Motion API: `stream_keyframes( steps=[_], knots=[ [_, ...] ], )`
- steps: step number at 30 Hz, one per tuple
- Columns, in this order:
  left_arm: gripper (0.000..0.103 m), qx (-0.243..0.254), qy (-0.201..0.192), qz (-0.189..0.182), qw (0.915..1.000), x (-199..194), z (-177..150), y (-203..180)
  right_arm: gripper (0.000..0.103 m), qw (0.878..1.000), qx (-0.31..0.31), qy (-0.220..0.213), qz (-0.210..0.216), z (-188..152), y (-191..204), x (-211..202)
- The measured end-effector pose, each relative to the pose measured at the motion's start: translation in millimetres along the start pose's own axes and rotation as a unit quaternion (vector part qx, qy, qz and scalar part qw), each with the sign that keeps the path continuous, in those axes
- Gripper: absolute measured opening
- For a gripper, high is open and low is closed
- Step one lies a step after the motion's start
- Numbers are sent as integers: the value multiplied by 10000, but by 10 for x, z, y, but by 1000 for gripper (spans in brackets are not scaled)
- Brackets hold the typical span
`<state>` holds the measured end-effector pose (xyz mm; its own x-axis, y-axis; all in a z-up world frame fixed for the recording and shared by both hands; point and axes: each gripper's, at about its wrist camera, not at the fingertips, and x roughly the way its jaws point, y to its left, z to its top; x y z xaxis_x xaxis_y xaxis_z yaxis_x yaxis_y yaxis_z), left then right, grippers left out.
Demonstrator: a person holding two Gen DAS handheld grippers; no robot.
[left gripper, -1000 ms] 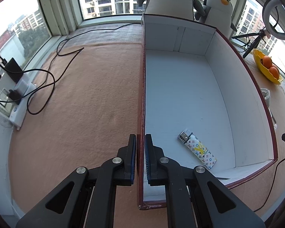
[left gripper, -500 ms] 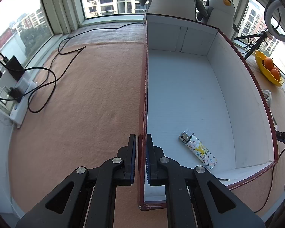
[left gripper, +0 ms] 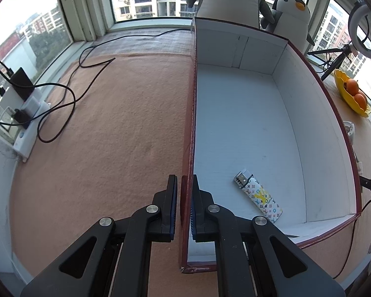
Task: Organize rigid objects
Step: 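Carry the lotion bottle with the right gripper into the box and release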
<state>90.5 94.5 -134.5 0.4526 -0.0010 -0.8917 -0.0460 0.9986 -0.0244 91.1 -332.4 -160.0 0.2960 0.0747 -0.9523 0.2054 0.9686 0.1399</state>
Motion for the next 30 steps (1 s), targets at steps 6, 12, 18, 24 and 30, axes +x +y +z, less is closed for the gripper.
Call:
stream_keyframes(
  steps=[6, 12, 18, 24, 30],
  knots=[
    [13, -118, 29, 23, 9999, 6, -1, 21, 18, 9990, -330, -302, 93, 4, 175, -290],
    [18, -204, -2, 60, 9998, -10, -20, 36, 18, 9938, -828, -618, 404, 76, 582, -598],
    [18, -258, -31, 117, 9996, -29, -30, 25, 18, 9814, -1564, -827, 747, 79, 1153, -834],
    [18, -338, -56, 158, 9993, -39, -35, 24, 18, 9623, -2339, -903, 1053, 23, 1757, -911],
    [18, -422, -75, 181, 9989, -46, -39, 14, 18, 9443, -2927, -876, 1224, -50, 2205, -873]
  ],
)
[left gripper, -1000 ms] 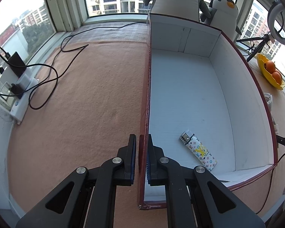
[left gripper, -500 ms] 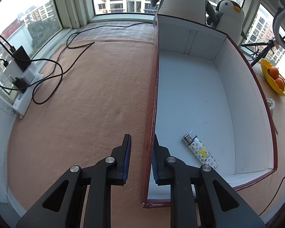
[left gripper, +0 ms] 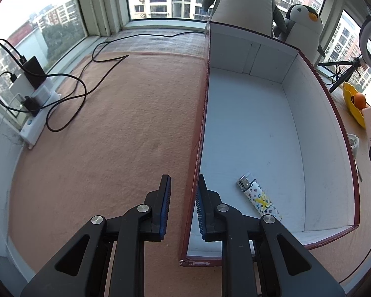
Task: Organize rigid objects
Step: 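Carry the lotion bottle with the right gripper into the box and release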
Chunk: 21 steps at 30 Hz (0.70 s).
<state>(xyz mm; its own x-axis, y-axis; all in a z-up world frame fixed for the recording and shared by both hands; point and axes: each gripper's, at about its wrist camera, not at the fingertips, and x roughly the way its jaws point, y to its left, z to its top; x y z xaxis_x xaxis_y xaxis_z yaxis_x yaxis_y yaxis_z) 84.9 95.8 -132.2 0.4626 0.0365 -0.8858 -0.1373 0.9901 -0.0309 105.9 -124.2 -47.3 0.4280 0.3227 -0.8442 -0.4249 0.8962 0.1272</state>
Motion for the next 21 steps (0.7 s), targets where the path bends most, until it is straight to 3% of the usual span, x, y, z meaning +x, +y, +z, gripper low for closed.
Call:
stream_keyframes(
  steps=[13, 17, 21],
  knots=[
    [16, -168, -51, 103, 9998, -16, -20, -47, 19, 9977, -563, 297, 244, 14, 303, 349],
    [13, -195, -69, 158, 9997, -19, -22, -65, 31, 9974, -594, 240, 330, 26, 311, 328],
    [9, -237, -88, 208, 9995, -24, -27, -52, 32, 9975, -562, 184, 381, 35, 286, 281]
  ],
)
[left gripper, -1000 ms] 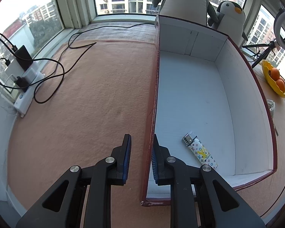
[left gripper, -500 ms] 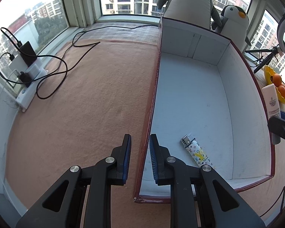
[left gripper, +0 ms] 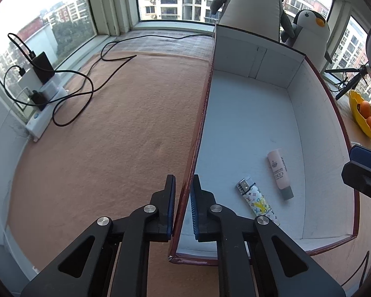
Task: Organize rigid objects
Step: 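Carry the lotion bottle with the right gripper into the box and release, then grasp the white USB charger with the right gripper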
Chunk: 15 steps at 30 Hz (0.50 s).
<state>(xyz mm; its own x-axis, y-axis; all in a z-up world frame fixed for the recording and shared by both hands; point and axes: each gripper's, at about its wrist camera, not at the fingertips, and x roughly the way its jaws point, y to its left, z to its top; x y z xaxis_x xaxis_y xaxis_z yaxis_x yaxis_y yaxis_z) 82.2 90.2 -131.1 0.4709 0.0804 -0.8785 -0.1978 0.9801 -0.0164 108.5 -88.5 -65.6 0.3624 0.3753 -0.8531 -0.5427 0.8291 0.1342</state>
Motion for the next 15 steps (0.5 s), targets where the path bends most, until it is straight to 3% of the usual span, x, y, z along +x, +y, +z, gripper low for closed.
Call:
stream_keyframes(
  steps=[15],
  knots=[
    [7, 63, -15, 28, 10000, 4, 8, -6, 32, 9981, 477, -218, -336, -197, -373, -302]
  ],
)
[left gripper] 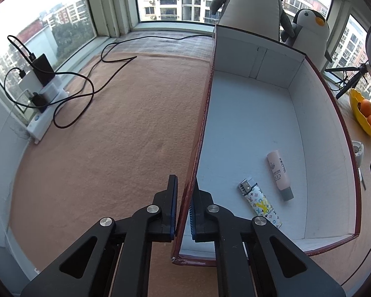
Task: Organize rigid objects
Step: 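Grasp the white USB charger with the right gripper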
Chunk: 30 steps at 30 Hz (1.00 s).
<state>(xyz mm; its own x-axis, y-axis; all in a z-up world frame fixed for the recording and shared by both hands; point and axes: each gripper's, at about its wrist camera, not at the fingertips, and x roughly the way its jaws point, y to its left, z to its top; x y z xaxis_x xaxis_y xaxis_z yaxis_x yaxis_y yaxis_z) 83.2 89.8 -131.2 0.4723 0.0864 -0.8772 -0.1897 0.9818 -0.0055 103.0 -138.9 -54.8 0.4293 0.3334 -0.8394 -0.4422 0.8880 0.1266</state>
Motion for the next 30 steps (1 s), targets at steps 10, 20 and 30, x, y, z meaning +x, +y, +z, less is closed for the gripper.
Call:
stream_keyframes(
  steps=[10, 20, 30],
  knots=[
    [7, 105, 5, -27, 9999, 2, 5, -8, 32, 9950, 877, -24, -473, -293, -675, -221],
    [7, 248, 68, -98, 9996, 17, 24, -13, 32, 9728, 2033, 186, -1096, -900, -1500, -363],
    [7, 379, 137, -166, 9991, 49, 40, -22, 37, 9475, 2852, 260, -1421, -1243, -1967, -374]
  ],
)
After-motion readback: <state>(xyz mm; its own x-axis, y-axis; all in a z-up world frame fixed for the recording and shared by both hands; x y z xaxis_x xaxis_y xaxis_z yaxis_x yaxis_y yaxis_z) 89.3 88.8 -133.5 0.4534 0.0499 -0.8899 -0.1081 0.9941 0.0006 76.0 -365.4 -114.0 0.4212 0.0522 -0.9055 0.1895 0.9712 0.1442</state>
